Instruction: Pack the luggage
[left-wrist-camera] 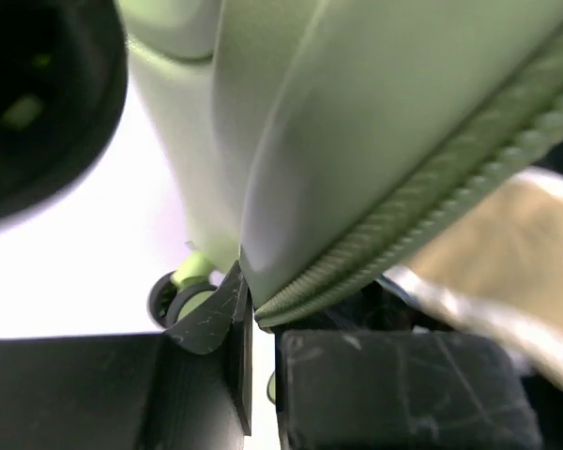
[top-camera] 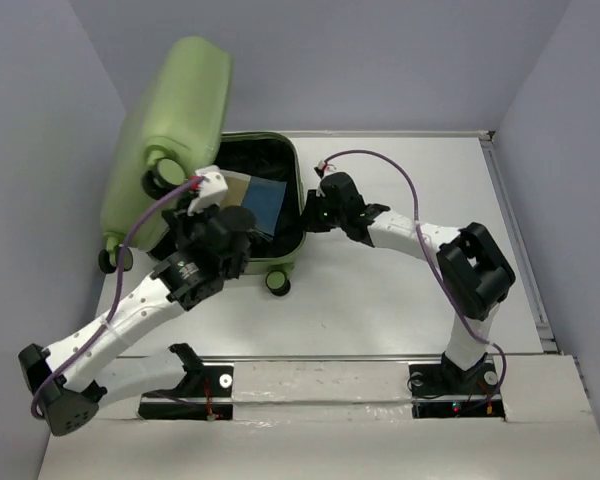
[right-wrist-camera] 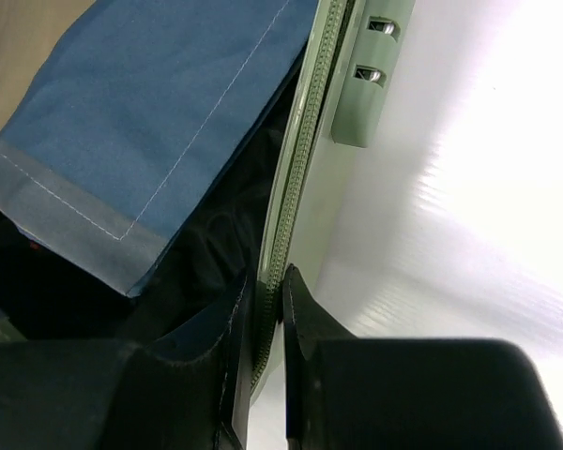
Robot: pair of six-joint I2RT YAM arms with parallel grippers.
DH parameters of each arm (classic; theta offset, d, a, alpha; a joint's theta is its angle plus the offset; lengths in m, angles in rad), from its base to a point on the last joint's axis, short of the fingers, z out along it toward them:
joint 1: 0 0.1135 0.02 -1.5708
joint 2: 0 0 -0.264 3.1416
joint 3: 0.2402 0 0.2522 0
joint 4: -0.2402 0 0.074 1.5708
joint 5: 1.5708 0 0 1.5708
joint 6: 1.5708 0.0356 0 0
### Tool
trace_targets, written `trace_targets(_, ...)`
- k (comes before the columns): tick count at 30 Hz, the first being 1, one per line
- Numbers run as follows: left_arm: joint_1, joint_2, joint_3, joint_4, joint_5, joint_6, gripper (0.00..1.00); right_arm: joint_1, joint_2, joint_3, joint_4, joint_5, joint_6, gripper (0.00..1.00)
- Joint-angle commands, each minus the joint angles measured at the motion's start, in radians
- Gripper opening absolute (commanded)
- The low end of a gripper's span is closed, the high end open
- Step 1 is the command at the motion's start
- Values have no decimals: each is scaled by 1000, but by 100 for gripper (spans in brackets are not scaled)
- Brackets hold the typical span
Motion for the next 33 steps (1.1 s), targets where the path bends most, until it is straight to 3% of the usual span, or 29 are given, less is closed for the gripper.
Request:
trace_targets(1,-383,83,50,-53,-15,-275,6,38,-75,-122,0,-14,-82,7)
trace_targets(2,-433,170,115,-171,26,-426,6,27,-95,-142,0,-16,-82,7)
trace_targets(5,-562,363,261,-366,15,-652,6,-5,-170,-240,34,0,-79,7)
trace_targets(8,-646,471,356,-417,-12,-702,6,-83,-254,-334,42,-13,-63,7)
trace_targets(9,-657,524,425,-423,0,-689,13,-103,-274,-392,46,-16,-71,7)
trace_targets(12,-685,588,573,-460,46,-690,83,-176,-348,-478,43,-26,-88,7)
trace_targets(13,-694,592,603,-449,57,-648,99,-194,-363,-495,42,-28,-88,15)
trace_targets(15,-706,576,663,-338,116,-554,99,-237,-408,-523,28,-40,-80,36)
trace_targets(18,-705,485,635,-11,268,-292,99,-246,-452,-521,11,-14,-73,53)
trace_targets(19,-697,459,630,46,361,-241,99,-246,-480,-509,-41,9,-71,63)
trace_targets(21,-661,425,676,68,464,-251,99,-246,-512,-489,-109,47,-76,73)
trace_targets(22,-587,424,705,43,515,-271,99,-246,-556,-469,-133,70,-77,78)
trace_targets(24,-447,424,743,-1,635,-293,99,-246,-610,-441,-210,137,-91,78)
trace_targets(25,-446,424,754,-15,687,-298,99,-246,-641,-426,-236,160,-99,78)
trace_targets(27,-241,436,789,-52,880,-321,99,-246,-744,-385,-299,205,-117,71)
trace_targets(29,-41,451,809,-54,996,-310,99,-246,-835,-359,-334,190,-149,46)
trace_targets(30,31,489,852,-67,1043,-299,99,-246,-860,-336,-369,170,-165,20)
trace_targets(31,95,519,884,-83,1081,-302,99,-246,-885,-329,-385,141,-171,20)
trace_targets(32,161,548,915,-98,1132,-308,99,-246,-906,-328,-397,115,-171,7)
trace_targets(33,285,619,982,-119,1284,-314,99,-217,-949,-345,-408,33,-177,7)
